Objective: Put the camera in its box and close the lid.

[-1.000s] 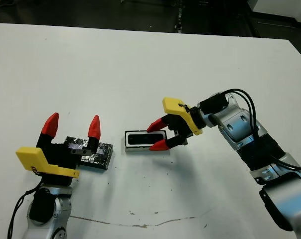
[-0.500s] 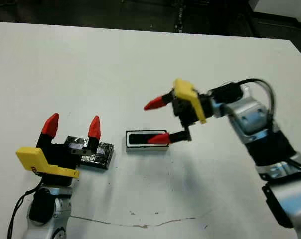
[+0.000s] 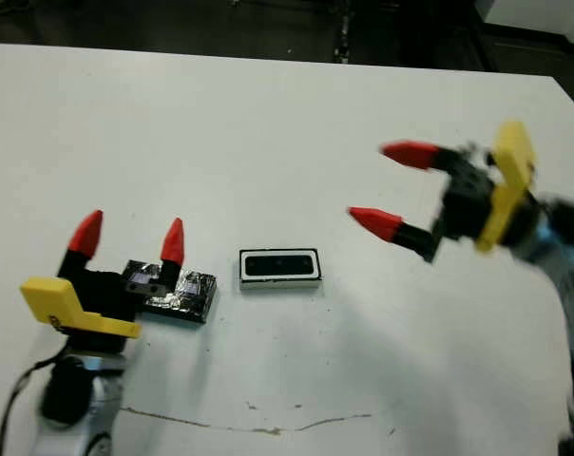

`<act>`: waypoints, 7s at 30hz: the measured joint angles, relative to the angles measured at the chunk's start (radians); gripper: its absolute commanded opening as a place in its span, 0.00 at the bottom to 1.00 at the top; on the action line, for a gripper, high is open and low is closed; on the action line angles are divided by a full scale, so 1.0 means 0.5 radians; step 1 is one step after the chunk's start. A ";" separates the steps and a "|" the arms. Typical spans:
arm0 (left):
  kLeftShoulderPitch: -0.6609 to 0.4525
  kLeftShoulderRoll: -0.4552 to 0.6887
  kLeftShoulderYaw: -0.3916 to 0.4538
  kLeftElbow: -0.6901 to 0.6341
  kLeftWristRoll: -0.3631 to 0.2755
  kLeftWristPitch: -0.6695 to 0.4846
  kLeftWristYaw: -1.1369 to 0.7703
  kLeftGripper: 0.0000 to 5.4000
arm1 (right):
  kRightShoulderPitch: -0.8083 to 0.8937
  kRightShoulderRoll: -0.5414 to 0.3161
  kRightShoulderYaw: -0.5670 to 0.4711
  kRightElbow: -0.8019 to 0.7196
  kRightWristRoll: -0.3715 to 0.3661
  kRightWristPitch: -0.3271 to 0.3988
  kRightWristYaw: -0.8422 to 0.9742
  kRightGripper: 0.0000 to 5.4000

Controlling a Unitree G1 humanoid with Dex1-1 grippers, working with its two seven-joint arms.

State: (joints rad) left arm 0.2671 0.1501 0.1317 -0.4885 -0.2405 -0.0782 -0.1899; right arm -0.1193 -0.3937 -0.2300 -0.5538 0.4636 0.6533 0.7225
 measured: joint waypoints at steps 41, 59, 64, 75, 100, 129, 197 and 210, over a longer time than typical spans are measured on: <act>-1.589 1.663 -0.520 1.078 -0.535 0.472 -2.838 1.00 | 0.924 0.628 0.235 0.040 -0.079 -0.867 -0.819 0.00; -1.582 1.491 -0.761 1.215 -0.598 0.278 -2.840 1.00 | 0.920 0.627 0.266 0.090 -0.109 -0.954 -0.844 0.00; -1.592 1.491 -0.780 1.208 -0.553 0.362 -2.840 1.00 | 0.922 0.626 0.267 0.106 -0.096 -0.954 -0.838 0.00; -1.615 1.398 -0.813 1.231 -0.386 0.369 -2.836 1.00 | 0.922 0.619 0.267 0.130 -0.094 -0.968 -0.832 0.00; -1.602 1.246 -0.800 1.416 -0.042 0.365 -2.797 1.00 | 0.924 0.619 0.287 0.150 -0.079 -0.968 -0.816 0.00; -1.603 1.265 -0.829 1.526 0.241 0.178 -2.748 1.00 | 0.959 0.615 0.310 0.151 -0.090 -0.968 -0.815 0.00; -1.193 0.911 -0.338 1.199 -0.239 1.034 -1.803 0.58 | 0.974 0.574 0.346 0.139 -0.056 -0.930 -0.838 0.00; -1.262 0.910 -0.443 1.143 -0.255 1.121 -1.872 0.58 | 0.973 0.574 0.349 0.139 -0.052 -0.930 -0.840 0.00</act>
State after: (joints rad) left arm -0.3640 0.6050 -0.0896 0.0828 -0.3683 0.4823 -1.1259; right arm 0.3670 -0.1066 -0.0556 -0.4844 0.4377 0.1885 0.3025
